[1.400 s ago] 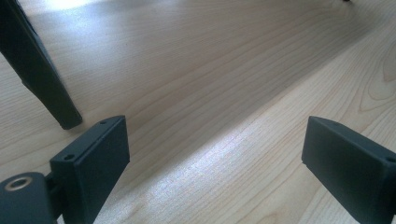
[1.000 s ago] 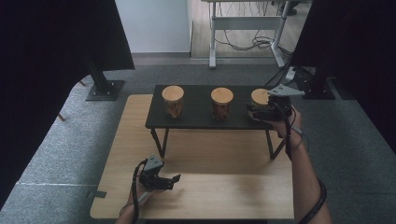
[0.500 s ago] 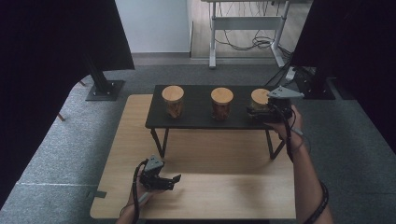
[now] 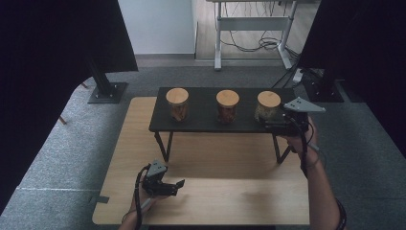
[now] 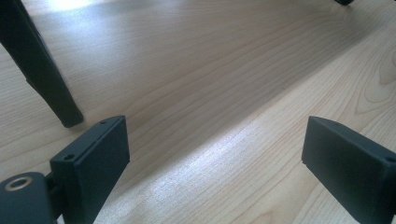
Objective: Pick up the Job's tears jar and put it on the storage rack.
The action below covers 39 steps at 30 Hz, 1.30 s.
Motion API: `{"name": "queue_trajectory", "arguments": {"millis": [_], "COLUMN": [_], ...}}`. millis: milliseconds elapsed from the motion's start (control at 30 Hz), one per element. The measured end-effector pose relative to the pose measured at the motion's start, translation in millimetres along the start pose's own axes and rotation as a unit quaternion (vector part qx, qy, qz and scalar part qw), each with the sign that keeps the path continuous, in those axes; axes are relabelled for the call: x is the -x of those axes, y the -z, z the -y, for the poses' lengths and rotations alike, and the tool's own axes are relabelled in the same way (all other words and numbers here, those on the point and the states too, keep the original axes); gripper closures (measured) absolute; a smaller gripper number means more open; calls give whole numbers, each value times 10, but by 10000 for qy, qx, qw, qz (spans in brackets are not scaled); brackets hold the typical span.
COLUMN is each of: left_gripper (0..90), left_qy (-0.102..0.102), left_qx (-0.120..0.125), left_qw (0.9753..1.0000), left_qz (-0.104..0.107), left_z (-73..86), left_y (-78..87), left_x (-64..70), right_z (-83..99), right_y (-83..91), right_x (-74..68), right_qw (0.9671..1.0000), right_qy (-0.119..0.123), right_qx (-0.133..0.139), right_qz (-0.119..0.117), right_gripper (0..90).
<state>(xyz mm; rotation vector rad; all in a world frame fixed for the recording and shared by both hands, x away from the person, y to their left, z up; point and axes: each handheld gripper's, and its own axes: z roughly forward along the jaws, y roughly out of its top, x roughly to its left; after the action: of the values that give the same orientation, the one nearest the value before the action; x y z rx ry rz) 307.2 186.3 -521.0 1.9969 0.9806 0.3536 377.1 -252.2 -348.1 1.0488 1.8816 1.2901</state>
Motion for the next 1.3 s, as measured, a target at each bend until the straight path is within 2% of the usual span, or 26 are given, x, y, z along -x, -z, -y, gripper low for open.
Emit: {"name": "queue_trajectory", "arguments": {"millis": [267,433,767,867,967,1100,1300], "left_gripper": [72,72,72,72,72,72,71], "left_qy": [-13,-30,-59,-81,-81,-76,-80], "left_qx": [-7,-17,-61,-93,-93,-93,-113], "left_qw": [10000,10000,10000,9999,9999,9999,9999], "left_qz": [14,18,25,37,41,46,46], "left_z": [4,7,16,20,21,21,25], "left_y": [1,-6,-38,-49,-50,-53,-66], "left_x": [9,19,45,56,59,60,57], "right_z": [104,218,632,795,954,1148,1428], "right_y": [171,294,555,632,678,698,580], "right_x": [-121,-195,-357,-405,-460,-526,-614], "right_qw": [9996,9985,9968,9959,9960,9953,9949], "right_qy": [70,-44,-38,-101,-78,-176,-236], "right_qx": [221,460,678,763,735,746,499], "right_qz": [-163,-290,-432,-467,-503,-596,-847], "right_gripper": [102,104,105,106,104,104,96]}}
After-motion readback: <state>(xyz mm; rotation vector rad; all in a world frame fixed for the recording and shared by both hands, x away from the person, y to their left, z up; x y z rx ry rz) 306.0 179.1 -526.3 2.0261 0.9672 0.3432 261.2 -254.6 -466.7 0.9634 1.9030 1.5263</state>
